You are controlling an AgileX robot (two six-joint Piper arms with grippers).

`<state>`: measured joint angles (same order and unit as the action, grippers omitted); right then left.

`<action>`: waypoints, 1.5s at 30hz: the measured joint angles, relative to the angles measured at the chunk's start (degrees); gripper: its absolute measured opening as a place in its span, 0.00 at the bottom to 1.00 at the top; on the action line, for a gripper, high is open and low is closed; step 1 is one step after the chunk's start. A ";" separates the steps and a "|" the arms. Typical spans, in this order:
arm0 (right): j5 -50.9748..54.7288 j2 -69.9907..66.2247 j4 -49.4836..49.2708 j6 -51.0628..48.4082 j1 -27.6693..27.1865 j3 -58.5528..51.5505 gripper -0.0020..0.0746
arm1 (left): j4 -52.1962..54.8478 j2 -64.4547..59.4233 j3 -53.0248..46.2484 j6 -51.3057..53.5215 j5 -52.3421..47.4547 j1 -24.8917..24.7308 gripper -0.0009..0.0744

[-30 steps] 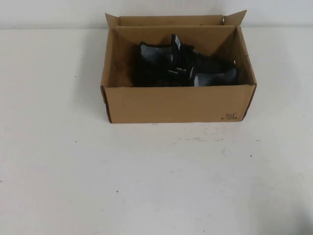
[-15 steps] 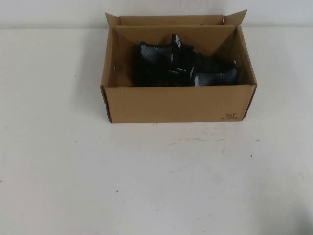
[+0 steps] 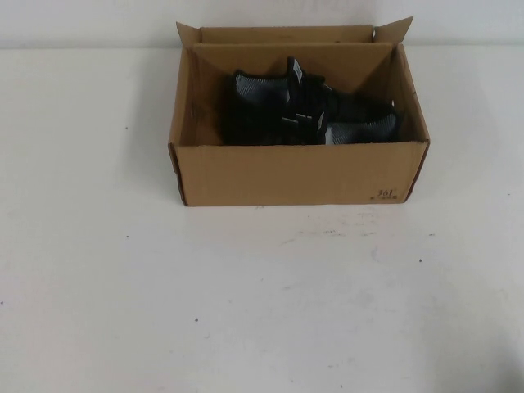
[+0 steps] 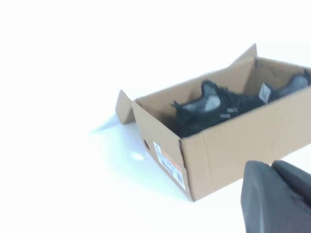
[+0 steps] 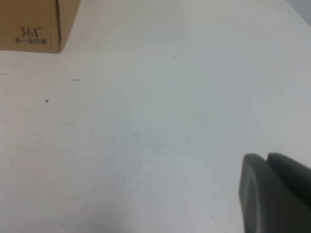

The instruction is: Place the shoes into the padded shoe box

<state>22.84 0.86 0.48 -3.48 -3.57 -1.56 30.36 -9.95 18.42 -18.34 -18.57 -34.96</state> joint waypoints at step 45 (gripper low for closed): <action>0.00 0.00 0.00 0.00 0.00 0.00 0.02 | -29.28 10.64 -19.98 12.88 -2.75 31.15 0.01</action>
<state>22.84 0.86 0.48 -3.48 -3.57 -1.56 1.08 0.68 -1.56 -5.46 -21.32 -3.81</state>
